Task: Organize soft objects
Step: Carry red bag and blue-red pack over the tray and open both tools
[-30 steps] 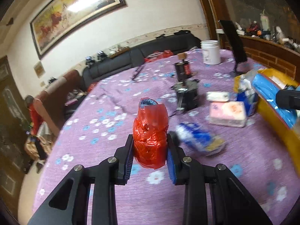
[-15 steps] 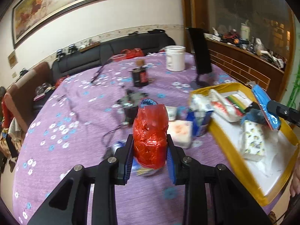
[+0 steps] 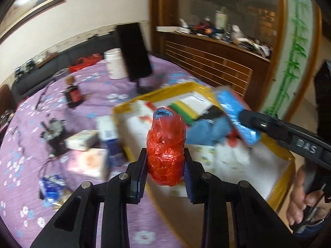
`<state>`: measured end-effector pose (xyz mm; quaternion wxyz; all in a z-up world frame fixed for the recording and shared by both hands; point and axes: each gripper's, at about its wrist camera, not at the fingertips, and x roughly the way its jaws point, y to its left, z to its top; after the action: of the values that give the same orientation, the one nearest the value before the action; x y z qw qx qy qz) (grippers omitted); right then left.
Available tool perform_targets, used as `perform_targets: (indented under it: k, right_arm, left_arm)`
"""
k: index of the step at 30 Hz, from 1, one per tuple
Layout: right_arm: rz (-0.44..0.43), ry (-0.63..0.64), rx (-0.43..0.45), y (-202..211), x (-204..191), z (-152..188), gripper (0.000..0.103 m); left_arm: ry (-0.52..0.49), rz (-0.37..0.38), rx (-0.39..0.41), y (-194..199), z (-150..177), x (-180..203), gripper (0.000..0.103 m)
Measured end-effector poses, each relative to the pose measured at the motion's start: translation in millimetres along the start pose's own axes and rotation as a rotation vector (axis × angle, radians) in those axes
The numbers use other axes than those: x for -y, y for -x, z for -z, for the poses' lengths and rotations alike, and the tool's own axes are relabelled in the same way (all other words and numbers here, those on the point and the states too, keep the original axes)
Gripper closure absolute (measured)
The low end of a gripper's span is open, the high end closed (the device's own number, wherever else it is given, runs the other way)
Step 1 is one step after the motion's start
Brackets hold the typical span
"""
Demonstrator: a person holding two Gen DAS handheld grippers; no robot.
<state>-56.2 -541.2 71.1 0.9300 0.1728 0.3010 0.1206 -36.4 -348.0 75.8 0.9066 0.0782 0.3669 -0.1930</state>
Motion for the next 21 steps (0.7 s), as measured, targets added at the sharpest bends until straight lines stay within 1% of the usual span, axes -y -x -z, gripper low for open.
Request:
perform_targets:
  k: [3,7,9,13,15,17,19,21]
  right_arm:
    - [0.009,-0.002,-0.010,-3.9,2.1,1.2,0.062]
    - [0.011,0.002,-0.040,-13.2,0.4,4.9,0.062]
    - [0.012,0.010,-0.051,-17.3,-3.0,7.3,0.062]
    - [0.030,0.015,-0.063,-20.4,-5.4,7.2,0.062]
    - [0.034,0.017,-0.071,-21.0,-5.6,7.7,0.061]
    - [0.038,0.010,-0.069,-20.3,-5.2,8.1,0.060]
    - [0.041,0.005,-0.069,-18.9,-5.5,8.1,0.058]
    - [0.045,0.007,-0.067,-17.5,-6.8,7.8,0.057]
  left_arm:
    - [-0.039,0.040,-0.029,-7.3,5.7,16.4,0.073]
    - [-0.076,0.070,-0.077,-18.4,18.6,32.6,0.073]
    - [-0.092,0.059,-0.072,-17.3,22.9,36.7,0.073]
    - [-0.106,0.074,-0.071,-14.3,27.1,41.7,0.071]
    - [-0.112,0.083,-0.066,-12.9,29.3,43.4,0.066]
    - [-0.114,0.090,-0.065,-12.3,30.5,45.8,0.056]
    - [-0.109,0.095,-0.066,-11.2,30.7,45.3,0.047]
    - [-0.101,0.100,-0.061,-8.7,30.8,43.8,0.045]
